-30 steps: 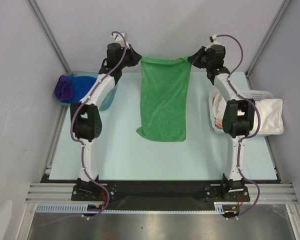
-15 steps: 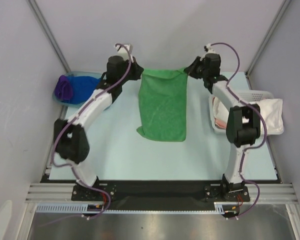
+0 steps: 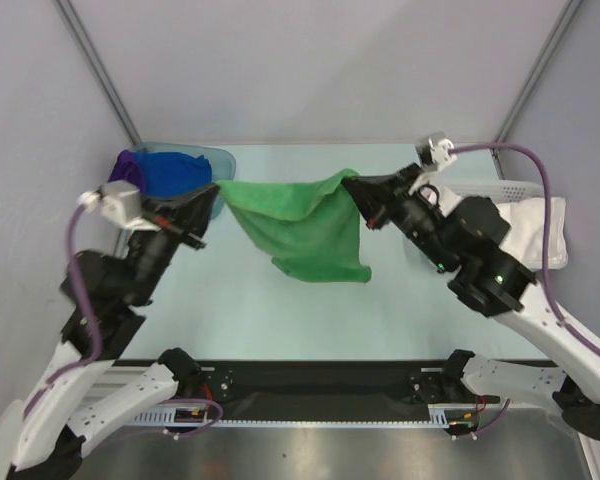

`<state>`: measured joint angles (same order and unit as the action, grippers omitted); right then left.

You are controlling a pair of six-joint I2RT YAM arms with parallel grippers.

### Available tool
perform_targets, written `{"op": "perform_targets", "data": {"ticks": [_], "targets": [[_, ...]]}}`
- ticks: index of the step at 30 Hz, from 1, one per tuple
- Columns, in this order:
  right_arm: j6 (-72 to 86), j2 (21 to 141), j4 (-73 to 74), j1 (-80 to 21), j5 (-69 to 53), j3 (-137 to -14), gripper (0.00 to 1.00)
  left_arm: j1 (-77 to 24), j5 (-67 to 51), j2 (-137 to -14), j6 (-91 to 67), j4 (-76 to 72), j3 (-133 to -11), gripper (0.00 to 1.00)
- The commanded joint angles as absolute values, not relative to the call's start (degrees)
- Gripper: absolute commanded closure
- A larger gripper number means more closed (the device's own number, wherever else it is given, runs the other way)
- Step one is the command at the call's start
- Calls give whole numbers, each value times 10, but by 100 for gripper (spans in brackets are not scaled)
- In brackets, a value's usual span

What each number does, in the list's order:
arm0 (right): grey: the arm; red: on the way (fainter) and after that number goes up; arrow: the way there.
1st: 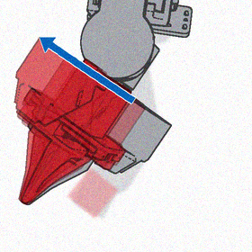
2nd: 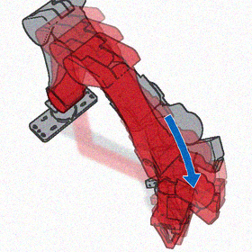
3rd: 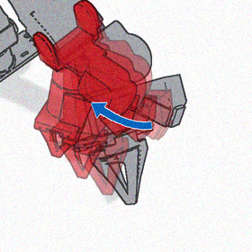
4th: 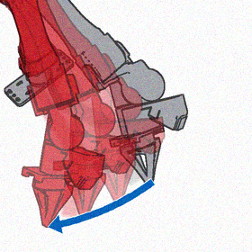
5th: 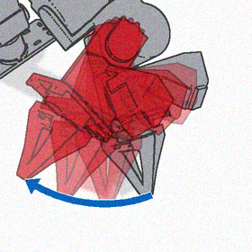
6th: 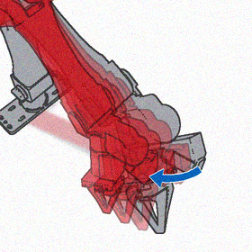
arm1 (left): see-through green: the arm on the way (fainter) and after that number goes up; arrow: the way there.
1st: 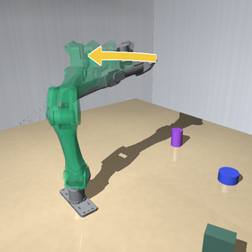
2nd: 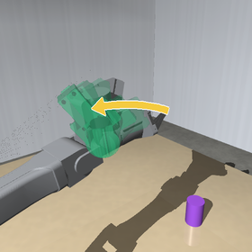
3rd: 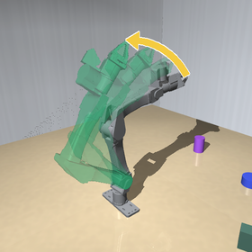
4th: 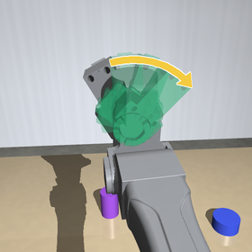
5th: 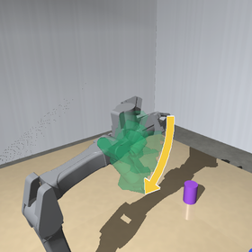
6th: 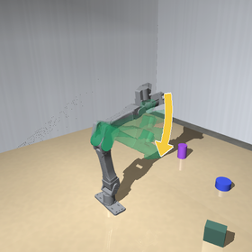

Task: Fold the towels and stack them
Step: Flatten out the crumpled towel

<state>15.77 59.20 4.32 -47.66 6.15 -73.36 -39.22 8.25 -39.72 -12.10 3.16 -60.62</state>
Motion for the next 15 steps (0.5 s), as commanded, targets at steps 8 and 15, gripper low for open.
{"op": "perform_targets", "data": {"ticks": [8,15], "targets": [[15,638,57,-614,301,-816,100,-397,131,-435,-82,41,-679,100],[124,766,12,-365,70,-817,100,-250,-17,-644,-168,-68,-679,100]]}}
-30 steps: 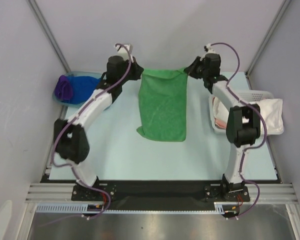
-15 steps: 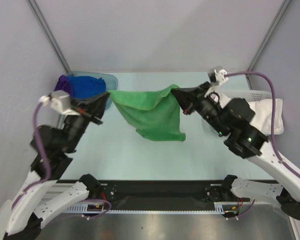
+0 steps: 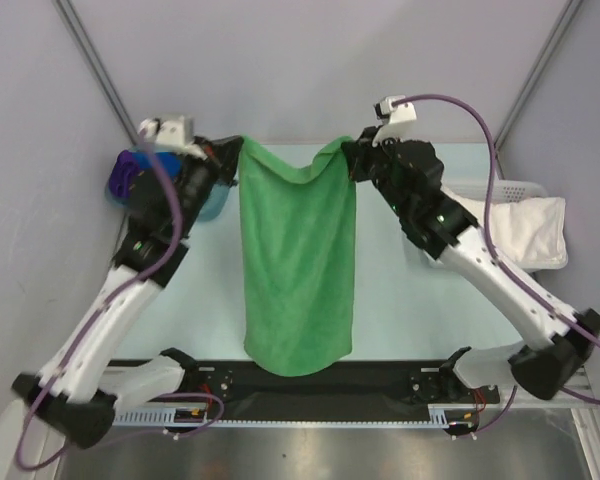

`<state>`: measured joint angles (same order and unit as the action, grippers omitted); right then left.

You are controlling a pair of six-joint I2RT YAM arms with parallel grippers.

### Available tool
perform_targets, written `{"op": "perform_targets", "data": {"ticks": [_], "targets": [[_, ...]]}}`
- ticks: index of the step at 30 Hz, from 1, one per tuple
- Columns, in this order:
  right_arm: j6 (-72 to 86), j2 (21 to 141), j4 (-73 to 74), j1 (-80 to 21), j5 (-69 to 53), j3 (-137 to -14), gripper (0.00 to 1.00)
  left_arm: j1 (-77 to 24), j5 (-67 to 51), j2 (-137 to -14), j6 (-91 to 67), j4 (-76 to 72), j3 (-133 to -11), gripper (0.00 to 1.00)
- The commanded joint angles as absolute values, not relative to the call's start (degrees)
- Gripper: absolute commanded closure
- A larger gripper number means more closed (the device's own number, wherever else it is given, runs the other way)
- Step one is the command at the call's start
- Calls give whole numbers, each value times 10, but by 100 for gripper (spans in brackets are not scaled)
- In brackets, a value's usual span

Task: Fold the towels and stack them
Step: Flatten out the crumpled towel

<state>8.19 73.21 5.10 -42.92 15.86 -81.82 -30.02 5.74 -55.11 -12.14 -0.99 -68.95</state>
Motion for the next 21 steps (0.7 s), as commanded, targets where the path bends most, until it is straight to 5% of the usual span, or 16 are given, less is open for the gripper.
{"op": "perform_targets", "data": {"ticks": [1,13,21], "targets": [[138,787,5,-323,50,-813,100,-232,-25,-671,-177,-81,-680,100],[271,1191,-119,-147,-170,-992,100,-147,-106,-1127,-241,-170,-900,100],[319,1316,-78,-114,-190,-1132,100,-119,-108,-1215,-243,-120,-1019,99]]}}
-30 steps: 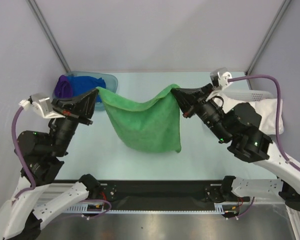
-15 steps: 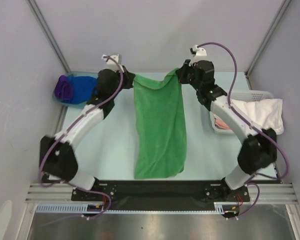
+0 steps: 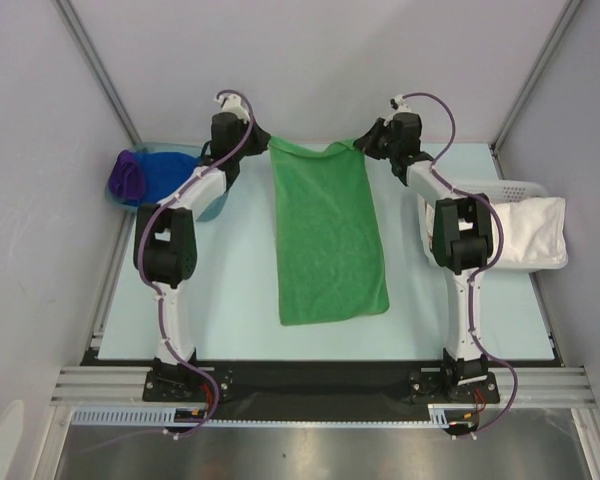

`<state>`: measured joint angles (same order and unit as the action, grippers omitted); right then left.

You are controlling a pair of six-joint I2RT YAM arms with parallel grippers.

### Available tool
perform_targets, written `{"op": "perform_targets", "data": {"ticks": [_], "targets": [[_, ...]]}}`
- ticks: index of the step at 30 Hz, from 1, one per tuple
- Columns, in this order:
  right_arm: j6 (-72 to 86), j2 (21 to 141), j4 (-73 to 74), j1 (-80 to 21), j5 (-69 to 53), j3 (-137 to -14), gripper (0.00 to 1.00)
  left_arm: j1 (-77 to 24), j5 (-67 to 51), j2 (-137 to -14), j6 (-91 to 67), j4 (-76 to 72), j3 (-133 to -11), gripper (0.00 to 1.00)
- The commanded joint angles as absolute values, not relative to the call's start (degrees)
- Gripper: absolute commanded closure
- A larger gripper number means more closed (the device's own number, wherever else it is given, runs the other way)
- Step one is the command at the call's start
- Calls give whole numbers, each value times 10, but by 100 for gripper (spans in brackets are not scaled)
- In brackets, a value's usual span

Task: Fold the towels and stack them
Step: Flatten out the crumpled towel

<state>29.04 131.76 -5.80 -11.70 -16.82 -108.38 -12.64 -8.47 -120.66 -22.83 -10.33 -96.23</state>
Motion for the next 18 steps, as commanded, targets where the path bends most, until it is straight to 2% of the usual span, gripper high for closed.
{"op": "perform_targets", "data": {"ticks": [1,3,8,13,18], "targets": [[323,1321,-73,-113,-188,-1145,100,-120,-116,-1222,-244,-104,-1040,100],[329,1334,-64,-109,-185,-1157,100,-120,-120,-1238,-249,-97,-1053,100],[338,1405,37,-93,-206,-1327,100,-120,-114,-1263,-243,-56,-1113,100],[357,1411,38,-92,-221,-1319,100,-120,-135,-1288,-264,-22,-1156,100],[363,1393,53,-86,-229,-1284,100,-120,-149,-1282,-285,12,-1140,100]]}}
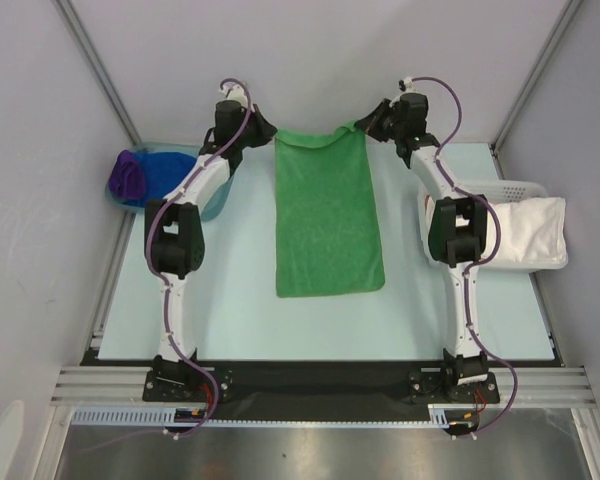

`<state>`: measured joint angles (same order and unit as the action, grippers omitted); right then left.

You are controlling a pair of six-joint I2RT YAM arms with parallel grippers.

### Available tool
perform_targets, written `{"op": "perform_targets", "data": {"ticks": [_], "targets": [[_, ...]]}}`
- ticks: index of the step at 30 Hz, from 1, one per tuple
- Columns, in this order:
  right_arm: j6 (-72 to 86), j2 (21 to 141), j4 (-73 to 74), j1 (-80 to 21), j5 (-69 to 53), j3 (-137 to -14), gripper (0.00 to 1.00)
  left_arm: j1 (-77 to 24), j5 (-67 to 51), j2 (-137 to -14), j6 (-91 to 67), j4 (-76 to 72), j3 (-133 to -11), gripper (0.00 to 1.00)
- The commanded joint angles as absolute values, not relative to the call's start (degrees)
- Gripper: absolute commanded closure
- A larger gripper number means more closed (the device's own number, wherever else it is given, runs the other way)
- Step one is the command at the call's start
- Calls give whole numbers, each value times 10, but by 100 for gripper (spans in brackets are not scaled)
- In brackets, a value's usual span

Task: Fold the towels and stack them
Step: Flatten out the crumpled towel, then fold the towel

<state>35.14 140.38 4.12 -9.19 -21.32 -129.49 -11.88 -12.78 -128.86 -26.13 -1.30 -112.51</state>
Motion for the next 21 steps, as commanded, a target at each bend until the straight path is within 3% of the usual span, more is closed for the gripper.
{"op": "perform_targets", "data": {"ticks": [1,21], "targets": [[361,1385,70,-85,-230,-1280,100,-120,-152,-1276,-292,19,-1129,100],[356,1194,137,-64,-266,-955,100,-141,-177,-1148,-395,76,-869,100]]}}
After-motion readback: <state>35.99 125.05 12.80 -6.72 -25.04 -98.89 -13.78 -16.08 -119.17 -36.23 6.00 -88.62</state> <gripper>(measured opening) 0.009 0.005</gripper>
